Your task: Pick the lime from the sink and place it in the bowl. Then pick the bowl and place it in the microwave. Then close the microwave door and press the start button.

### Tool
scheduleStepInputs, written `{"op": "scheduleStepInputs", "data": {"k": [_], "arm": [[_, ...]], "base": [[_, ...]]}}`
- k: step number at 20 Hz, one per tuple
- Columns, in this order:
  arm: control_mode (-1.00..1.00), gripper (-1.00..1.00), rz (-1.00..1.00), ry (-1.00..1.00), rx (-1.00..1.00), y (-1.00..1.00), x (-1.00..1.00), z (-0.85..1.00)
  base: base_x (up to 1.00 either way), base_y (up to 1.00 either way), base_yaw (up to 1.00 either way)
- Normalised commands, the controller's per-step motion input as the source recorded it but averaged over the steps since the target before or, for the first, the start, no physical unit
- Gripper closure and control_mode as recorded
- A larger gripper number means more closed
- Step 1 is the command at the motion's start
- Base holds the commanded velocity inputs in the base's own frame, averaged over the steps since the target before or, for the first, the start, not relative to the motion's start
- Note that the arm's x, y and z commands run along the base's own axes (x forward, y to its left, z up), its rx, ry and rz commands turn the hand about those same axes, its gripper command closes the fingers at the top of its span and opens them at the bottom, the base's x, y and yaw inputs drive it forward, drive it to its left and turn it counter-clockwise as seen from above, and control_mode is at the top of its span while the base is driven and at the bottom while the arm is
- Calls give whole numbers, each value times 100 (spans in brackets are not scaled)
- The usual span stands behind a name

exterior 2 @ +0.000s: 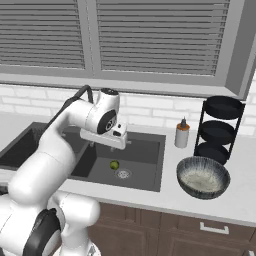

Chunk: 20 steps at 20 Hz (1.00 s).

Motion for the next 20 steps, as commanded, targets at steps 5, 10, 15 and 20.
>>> {"op": "scheduleStepInputs", "data": {"k": [5, 10, 15, 20], "arm": [[-100, -100, 0, 17, 2, -8, 9, -30], [-100, -100, 0, 15, 1, -3, 14, -40], [-100, -100, 0, 1, 0, -2, 5, -18], [-100, -100, 0, 2, 0, 11, 23, -16]], "base": [[0, 0, 0], [0, 0, 0], [0, 0, 0], [0, 0, 0]]}}
